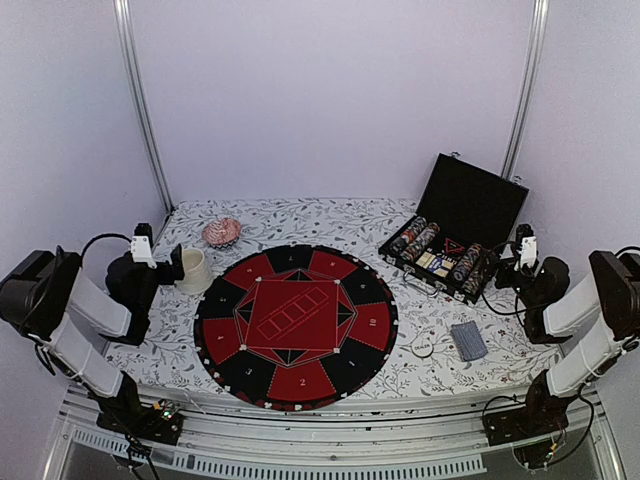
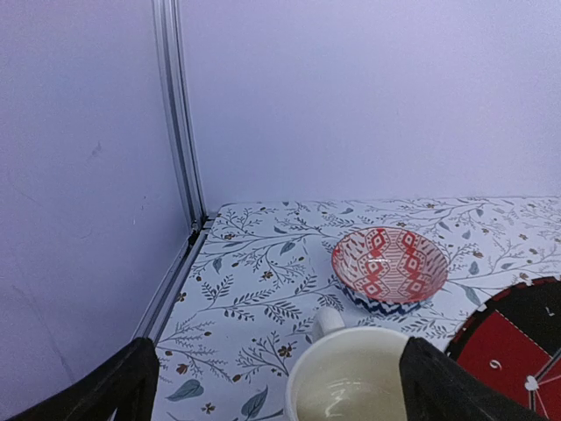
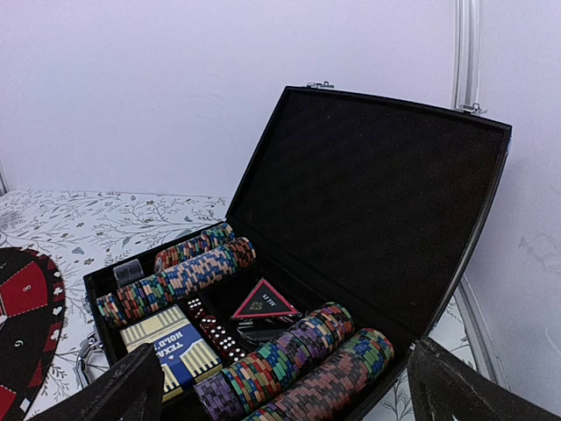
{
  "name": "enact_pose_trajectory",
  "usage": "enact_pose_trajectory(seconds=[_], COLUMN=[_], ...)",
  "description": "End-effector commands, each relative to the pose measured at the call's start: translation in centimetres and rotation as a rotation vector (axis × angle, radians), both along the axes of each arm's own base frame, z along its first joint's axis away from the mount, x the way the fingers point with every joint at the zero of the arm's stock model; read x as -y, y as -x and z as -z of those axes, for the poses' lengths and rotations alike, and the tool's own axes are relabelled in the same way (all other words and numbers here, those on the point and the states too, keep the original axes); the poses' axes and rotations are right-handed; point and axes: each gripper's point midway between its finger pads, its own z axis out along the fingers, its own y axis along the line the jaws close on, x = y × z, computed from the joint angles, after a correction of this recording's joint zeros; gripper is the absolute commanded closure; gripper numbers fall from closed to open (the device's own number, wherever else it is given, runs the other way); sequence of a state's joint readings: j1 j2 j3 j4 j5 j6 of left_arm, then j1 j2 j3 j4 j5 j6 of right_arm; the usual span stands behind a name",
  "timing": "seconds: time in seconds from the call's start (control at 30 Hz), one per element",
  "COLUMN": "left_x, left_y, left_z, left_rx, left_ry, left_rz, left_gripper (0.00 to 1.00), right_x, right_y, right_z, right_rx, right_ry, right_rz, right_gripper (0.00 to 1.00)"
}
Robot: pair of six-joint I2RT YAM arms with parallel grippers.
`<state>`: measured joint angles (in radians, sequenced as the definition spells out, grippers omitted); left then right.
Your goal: Distribute texas hold em gaming equipment
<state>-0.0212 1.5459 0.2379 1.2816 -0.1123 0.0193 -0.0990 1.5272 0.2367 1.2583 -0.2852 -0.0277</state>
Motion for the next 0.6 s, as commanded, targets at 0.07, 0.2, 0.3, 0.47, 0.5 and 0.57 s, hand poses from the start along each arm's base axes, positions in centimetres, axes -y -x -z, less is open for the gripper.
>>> enact_pose_trajectory(seconds=[0.07,0.2,0.3,0.47,0.5,0.57], left_x=[-0.2,-1.2,-2.7,-3.4,-3.1,-1.7], left_y=[-0.3,-0.5,0.0,1.9,1.8,1.3], left_z=[-0.8,-2.6,-5.3,-12.6,-13.5,-16.3], left_rx=[0.025,0.008,0.048,0.179,0.158,0.127], left_ry=[-0.014,0.013,0.044,0.152,0.174,0.214], left_rz=[0.001,-0.065,-0.154,-0.195,-0.179,-0.117], left_gripper=[0.02,0.02,0.02,0.02,0.02,0.02], right_x=[0.0,0.1,0.1,1.0,0.3,-1.9], right_y=[-0.4,-0.4,-0.3,-1.7,-1.7,-1.8], right_z=[-0.6,-0.6,-1.4,-6.0,-7.5,-10.5], right_rx=[0.027,0.026,0.043,0.009,0.012,0.004], right_ry=[0.012,0.01,0.009,-0.039,-0.074,-0.127], right_rz=[0.006,0.007,0.006,0.033,-0.016,-0.149], right_gripper=[0.01,0.01,0.01,0.01,0.01,0.01])
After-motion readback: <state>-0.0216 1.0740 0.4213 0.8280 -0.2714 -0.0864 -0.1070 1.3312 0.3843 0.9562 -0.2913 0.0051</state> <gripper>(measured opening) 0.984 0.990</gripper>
